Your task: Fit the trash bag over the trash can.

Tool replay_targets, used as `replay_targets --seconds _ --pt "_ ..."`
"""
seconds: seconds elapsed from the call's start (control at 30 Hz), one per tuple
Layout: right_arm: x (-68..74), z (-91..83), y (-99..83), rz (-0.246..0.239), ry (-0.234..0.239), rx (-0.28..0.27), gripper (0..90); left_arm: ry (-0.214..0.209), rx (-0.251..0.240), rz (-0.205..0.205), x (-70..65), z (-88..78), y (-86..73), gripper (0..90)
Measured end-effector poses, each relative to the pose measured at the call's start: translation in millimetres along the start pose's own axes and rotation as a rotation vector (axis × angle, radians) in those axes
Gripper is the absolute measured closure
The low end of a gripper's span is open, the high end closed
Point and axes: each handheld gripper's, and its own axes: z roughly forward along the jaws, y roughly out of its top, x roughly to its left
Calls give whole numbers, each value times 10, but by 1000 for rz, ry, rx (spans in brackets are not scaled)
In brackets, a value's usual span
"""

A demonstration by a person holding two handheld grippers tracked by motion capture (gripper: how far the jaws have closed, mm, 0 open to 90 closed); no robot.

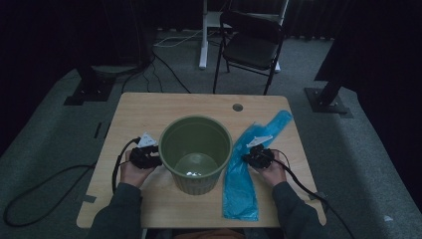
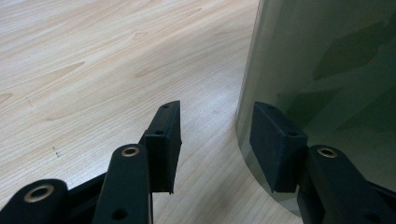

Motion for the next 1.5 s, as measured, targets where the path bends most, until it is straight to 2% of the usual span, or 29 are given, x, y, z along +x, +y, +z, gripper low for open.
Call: replay_targets --seconds 0.43,0.8,1.17,1.33,1.5 --pt "-62 -309 128 -37 17 -85 875 -3 4 -6 -3 8 1 531" --pt "-154 -568 263 -20 39 -179 874 -4 0 -6 -4 -6 3 531" --pt "-267 -904 376 -14 64 -302 873 -7 -5 -7 -15 -24 5 531" --pt "-304 -1031 394 -22 65 -331 873 -6 -9 -10 -22 -35 2 531" --pt "-355 -1145 410 -4 83 -370 873 -6 -11 -10 -30 -53 -1 531"
